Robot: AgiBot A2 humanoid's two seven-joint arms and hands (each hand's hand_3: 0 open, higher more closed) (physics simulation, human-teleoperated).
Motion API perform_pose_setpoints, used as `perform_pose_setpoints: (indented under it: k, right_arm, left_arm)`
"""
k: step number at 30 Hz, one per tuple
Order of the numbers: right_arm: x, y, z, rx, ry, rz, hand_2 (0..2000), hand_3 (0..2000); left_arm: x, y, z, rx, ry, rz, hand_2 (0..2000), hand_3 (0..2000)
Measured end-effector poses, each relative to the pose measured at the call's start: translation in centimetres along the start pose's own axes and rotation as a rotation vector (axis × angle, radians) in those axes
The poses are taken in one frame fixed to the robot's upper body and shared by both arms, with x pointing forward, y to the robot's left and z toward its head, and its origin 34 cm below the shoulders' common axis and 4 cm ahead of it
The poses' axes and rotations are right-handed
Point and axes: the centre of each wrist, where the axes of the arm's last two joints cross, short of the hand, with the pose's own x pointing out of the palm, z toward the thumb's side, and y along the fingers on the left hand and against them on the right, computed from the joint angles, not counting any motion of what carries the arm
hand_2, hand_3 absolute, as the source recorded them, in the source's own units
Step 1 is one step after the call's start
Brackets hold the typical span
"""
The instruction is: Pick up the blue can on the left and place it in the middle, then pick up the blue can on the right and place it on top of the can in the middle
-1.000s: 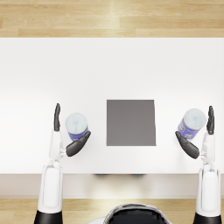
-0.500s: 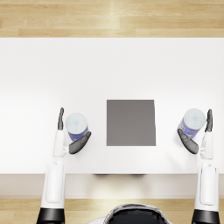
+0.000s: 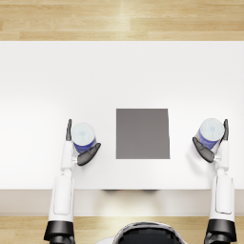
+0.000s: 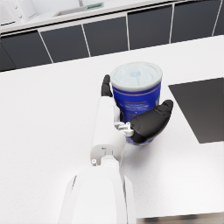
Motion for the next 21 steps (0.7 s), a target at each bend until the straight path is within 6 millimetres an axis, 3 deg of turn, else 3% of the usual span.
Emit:
perform_pose_setpoints:
  k: [4,5,6,7,9,10,14,21]
  right_arm:
    - [0.3,-0.7,0.2,0.002,-0.01,-0.002,0,0]
    - [0.5,-0.9,0.2,0.004,-0.011,0.001,0,0]
    - [0.6,-1.0,0.2,0.007,-0.012,0.003,1361,327]
    - [0.7,-1.1,0.2,0.006,-0.014,0.01,2000,653]
    - [0.6,-1.4,0.2,0.008,-0.016,0.049,2000,1307]
    - [0.7,-1.4,0.2,0.009,-0.018,0.042,2000,1520]
    - [0.7,-1.2,0.8,-0.021,-0.029,0.042,2000,1520]
    - [2.6,1.0,6.4,-0.262,-0.014,0.163,2000,1520]
  left_arm:
    - [0.2,0.5,-0.3,-0.016,-0.012,0.0,0,0]
    - [0.2,0.7,-0.3,-0.017,-0.015,-0.004,1361,327]
    - [0.2,0.9,-0.2,-0.016,-0.018,-0.029,2000,653]
    - [0.1,1.0,-0.2,-0.017,-0.02,-0.049,2000,980]
    - [-0.1,1.2,-0.3,-0.019,-0.022,-0.062,2000,1520]
    - [0.0,1.2,-0.4,-0.018,-0.023,-0.062,2000,1520]
    - [0.5,0.6,0.4,0.011,-0.019,-0.08,2000,1520]
    - [4.6,1.1,5.9,0.205,-0.016,-0.196,2000,1520]
